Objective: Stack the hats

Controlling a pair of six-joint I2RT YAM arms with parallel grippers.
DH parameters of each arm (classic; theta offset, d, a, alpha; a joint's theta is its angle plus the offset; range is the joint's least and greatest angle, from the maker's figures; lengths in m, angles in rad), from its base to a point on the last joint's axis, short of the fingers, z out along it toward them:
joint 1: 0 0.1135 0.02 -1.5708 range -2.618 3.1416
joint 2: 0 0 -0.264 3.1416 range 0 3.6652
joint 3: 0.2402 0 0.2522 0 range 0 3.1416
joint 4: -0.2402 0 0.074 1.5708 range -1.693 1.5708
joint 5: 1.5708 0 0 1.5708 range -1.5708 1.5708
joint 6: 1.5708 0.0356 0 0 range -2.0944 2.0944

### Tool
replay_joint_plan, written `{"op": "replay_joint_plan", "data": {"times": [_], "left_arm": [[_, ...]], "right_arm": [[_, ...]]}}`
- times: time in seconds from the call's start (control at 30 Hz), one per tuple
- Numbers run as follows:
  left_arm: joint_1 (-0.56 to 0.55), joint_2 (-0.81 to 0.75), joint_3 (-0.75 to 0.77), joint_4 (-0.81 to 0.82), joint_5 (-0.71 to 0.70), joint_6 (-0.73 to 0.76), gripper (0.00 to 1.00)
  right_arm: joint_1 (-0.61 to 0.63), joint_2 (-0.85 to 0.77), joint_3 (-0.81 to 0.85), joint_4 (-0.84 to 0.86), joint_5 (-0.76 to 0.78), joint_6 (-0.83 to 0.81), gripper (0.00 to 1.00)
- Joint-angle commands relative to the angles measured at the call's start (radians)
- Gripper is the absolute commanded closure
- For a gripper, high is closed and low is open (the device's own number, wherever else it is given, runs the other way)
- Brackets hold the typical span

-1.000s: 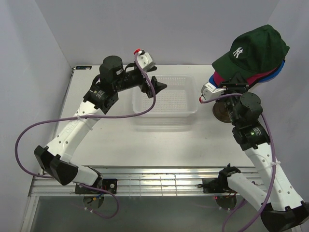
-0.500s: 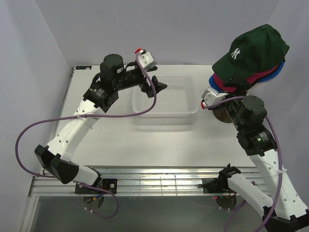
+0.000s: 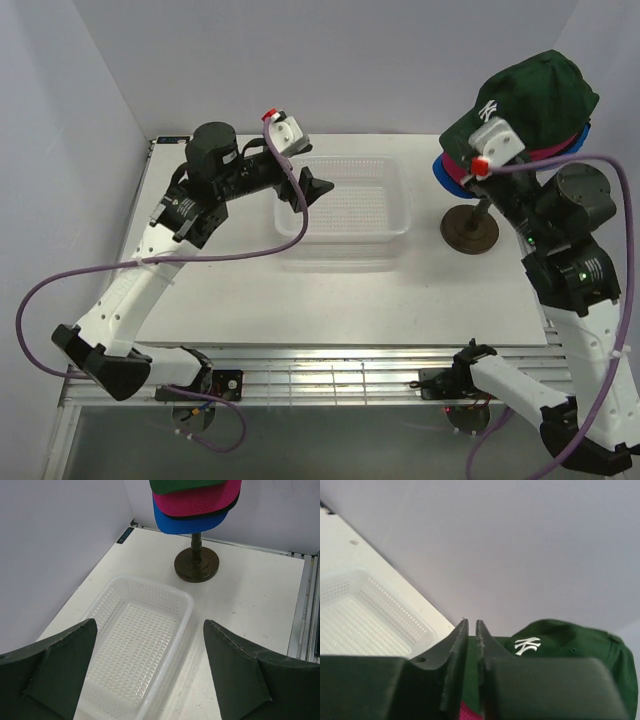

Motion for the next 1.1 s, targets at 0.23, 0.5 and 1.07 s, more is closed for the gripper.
{"op": "replay_joint_plan", "data": {"times": [0.23,0.5,1.07], "left_arm": [[-0.003,-0.125,-0.064,-0.035,-0.046,0.018,0.02],[-0.002,-0.119,-0.074,-0.026,-0.044,0.018,0.02],[-0.003,-0.094,-0.049,-0.021,-0.046,0.017,0.02]], "right_arm": [[-0.001,0.241,0.096,0.119,0.423,0.198,0.92],[-0.007,0.223,-0.066,0.124,0.624,0.145,0.92],[-0.051,0.175,-0.019,-0.002,0.442,0.251,0.92]]}}
